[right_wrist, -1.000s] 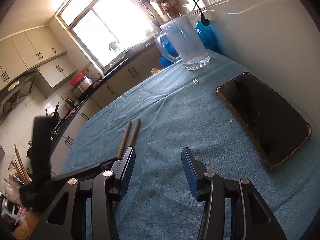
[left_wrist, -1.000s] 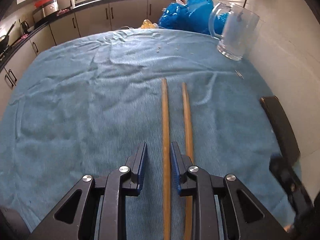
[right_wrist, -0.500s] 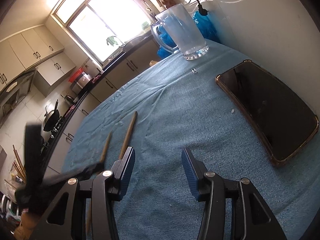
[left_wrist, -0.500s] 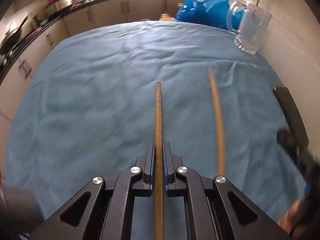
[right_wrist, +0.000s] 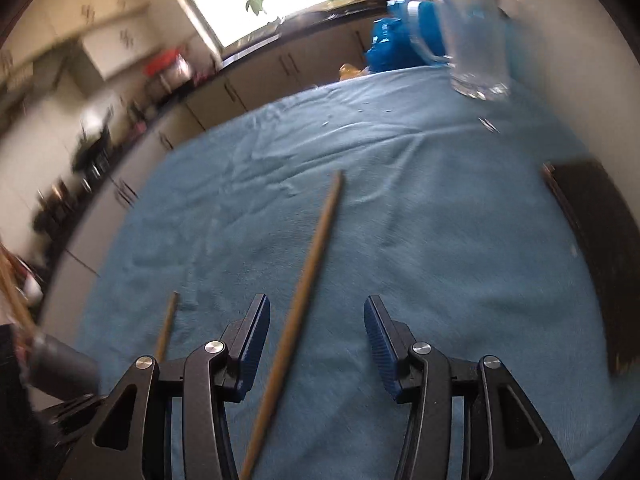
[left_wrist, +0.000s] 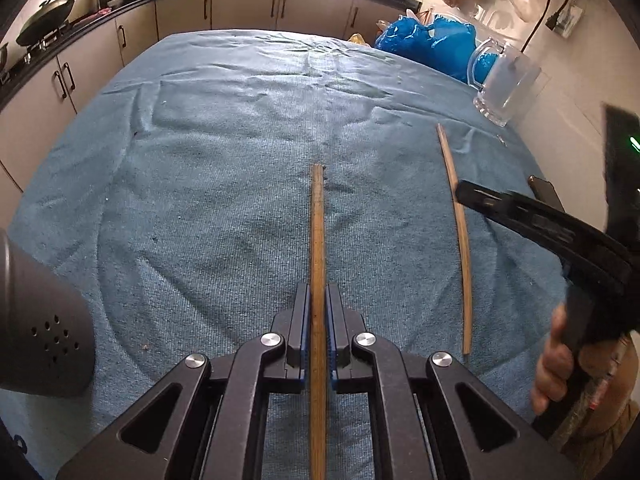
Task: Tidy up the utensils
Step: 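Close the right tool on the other chopstick while the left tool holds its own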
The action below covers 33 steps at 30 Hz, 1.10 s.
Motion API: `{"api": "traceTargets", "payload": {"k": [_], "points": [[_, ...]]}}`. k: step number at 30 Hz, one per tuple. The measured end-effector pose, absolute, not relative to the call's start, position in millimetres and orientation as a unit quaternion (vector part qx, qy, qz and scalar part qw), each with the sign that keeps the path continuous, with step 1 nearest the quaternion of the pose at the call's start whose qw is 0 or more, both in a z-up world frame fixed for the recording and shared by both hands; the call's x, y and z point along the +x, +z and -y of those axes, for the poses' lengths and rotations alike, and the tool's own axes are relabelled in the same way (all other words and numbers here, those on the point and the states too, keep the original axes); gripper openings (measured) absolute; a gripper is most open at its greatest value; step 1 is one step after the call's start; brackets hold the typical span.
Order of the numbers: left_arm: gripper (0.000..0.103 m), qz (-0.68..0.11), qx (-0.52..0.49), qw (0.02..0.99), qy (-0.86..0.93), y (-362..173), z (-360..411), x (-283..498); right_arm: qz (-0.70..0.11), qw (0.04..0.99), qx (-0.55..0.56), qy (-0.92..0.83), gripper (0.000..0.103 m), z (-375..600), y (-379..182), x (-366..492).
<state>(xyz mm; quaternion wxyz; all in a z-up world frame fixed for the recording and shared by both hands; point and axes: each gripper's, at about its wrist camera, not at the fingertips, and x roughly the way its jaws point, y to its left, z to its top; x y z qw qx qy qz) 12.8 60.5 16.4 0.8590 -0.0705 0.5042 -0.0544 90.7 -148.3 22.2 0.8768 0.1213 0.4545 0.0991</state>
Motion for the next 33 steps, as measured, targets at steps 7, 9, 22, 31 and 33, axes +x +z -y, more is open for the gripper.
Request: {"api": "traceTargets", "payload": {"k": [7,9,22,31,33], "points": [[0.007,-0.51,-0.079,0.854,-0.063,16.1,-63.5,14.4,-0.492,0.866,0.069,0.056,0.01,132.5,24.4,103.5],[0.007,-0.516,-0.093,0.848,-0.074,15.5,-66.4,8.9,-0.501,0.861,0.07,0.058,0.009,135.2,22.0,92.7],[0.007,-0.554,-0.122,0.809,-0.156,21.5,-69.3,-60.2,-0.559,0.819,0.044,0.121,0.033,156.5,28.1,-44.3],[0.008,-0.56,-0.047,0.817,-0.128,25.4,-50.1,-38.9,-0.543,0.832,-0.001,0.115,0.037,139.8,32.9,-12.9],[0.008,-0.568,-0.046,0.812,-0.126,24.7,-47.9,-29.6,-0.553,0.827,0.0,0.104,0.037,137.2,27.7,3.6]]}}
